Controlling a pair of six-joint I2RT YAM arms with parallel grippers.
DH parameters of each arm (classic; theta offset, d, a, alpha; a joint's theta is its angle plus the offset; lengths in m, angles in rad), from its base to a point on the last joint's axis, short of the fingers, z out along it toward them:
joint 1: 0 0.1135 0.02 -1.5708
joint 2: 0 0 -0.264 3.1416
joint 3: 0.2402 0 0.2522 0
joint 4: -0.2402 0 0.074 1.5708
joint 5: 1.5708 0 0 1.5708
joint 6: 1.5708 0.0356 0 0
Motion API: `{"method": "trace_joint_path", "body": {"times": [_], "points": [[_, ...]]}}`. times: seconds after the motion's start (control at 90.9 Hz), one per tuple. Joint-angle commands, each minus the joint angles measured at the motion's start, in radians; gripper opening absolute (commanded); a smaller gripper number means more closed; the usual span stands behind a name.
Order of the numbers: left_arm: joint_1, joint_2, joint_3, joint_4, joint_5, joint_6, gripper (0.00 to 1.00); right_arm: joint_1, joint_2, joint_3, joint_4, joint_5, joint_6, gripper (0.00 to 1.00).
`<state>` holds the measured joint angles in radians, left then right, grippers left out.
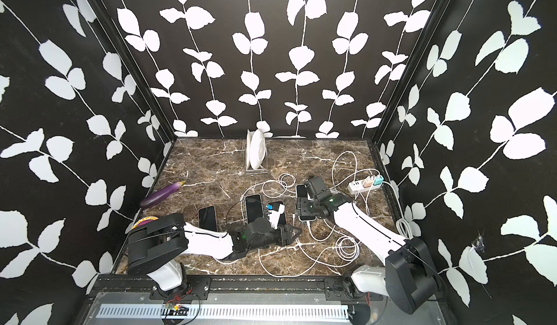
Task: Unplug the charging cable from the phone
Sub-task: Remove the charging cable from the phone.
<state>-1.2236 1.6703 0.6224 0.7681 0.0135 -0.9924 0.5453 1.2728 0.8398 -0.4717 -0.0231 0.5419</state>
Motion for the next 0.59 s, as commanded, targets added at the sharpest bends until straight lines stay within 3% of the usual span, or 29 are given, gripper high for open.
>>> {"method": "trace_joint_path", "body": {"times": [0.0,0.242,0.583], "points": [[-0.019,-0.042,0.006,-0.010,-0.030,0.050,0.62,0.001,-0.019,0.042,0.025,0.025,0.030,0.00],[-0.036,0.008,-0.039,0.139,-0.027,0.025,0.65,0.001,-0.051,0.072,-0.025,0.048,0.041,0.00],[-0.050,0.025,-0.011,0.117,-0.023,0.050,0.64,0.001,-0.102,0.040,-0.003,0.032,0.070,0.00]]}}
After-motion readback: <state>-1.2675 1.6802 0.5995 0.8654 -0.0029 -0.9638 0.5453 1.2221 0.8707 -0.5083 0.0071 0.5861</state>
